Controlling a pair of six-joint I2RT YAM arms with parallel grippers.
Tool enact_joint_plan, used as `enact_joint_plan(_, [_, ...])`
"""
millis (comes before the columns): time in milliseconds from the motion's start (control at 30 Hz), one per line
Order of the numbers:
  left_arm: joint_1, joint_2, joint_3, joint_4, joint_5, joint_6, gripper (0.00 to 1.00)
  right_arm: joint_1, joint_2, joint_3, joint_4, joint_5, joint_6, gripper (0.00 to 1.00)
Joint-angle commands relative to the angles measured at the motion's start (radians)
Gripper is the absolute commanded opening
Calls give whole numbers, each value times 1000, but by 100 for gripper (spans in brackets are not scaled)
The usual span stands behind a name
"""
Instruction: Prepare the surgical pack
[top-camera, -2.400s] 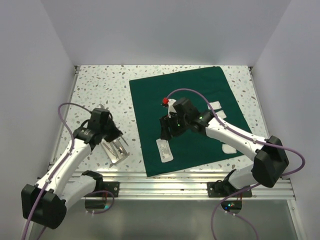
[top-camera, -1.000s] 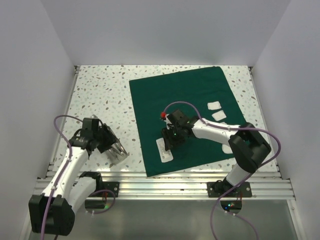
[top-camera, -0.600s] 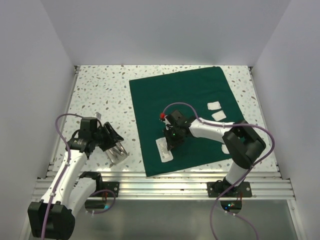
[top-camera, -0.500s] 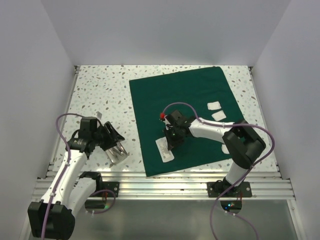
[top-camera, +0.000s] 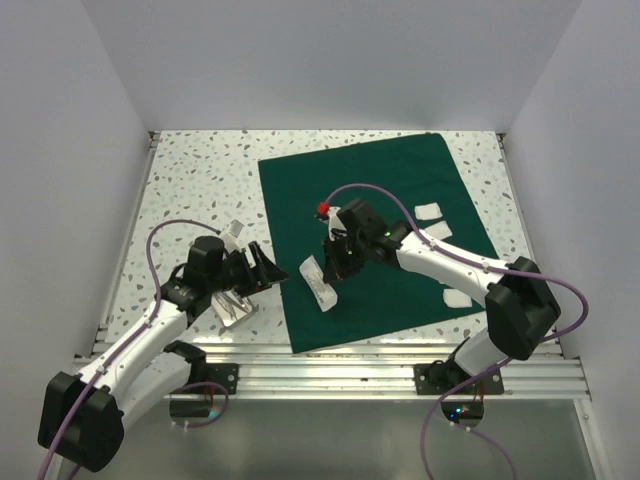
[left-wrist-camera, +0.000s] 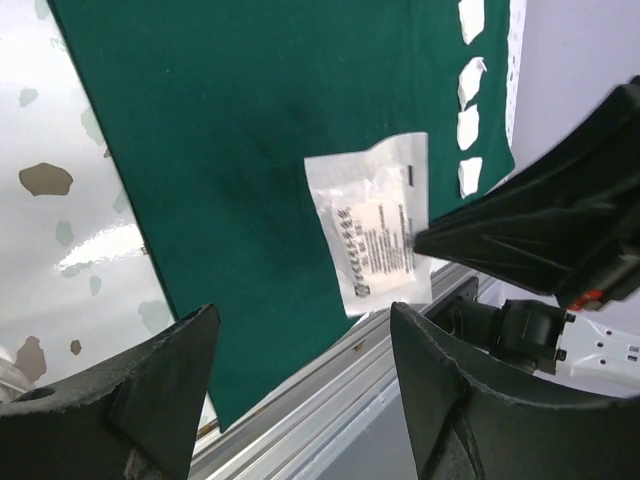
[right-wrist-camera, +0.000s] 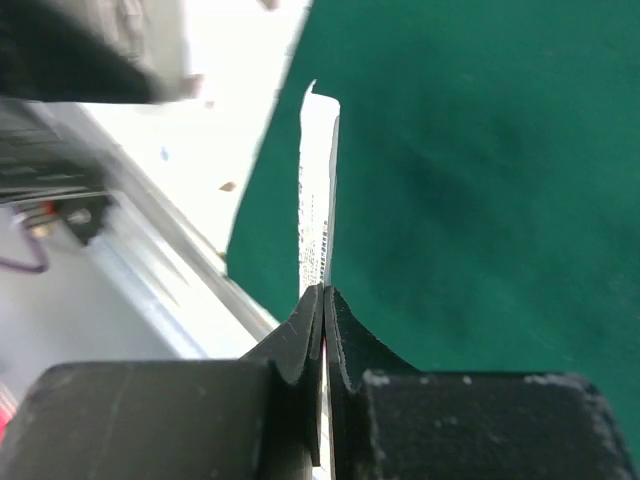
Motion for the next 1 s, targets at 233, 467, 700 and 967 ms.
enact_joint_plan(233, [-103, 54, -86, 391, 9, -151, 73, -52, -41, 46, 91, -261, 96, 0])
enact_joint_plan(467, [-175, 128, -89, 463, -6, -195, 72, -79, -15, 59, 144, -360, 134, 0])
enact_joint_plan(700, [-202, 174, -100, 540, -18, -238, 62, -85, 11, 68, 162, -389, 148, 0])
enact_joint_plan(967, [-198, 116, -14, 257, -126, -184, 0, -85, 25, 123, 43, -262, 65, 5])
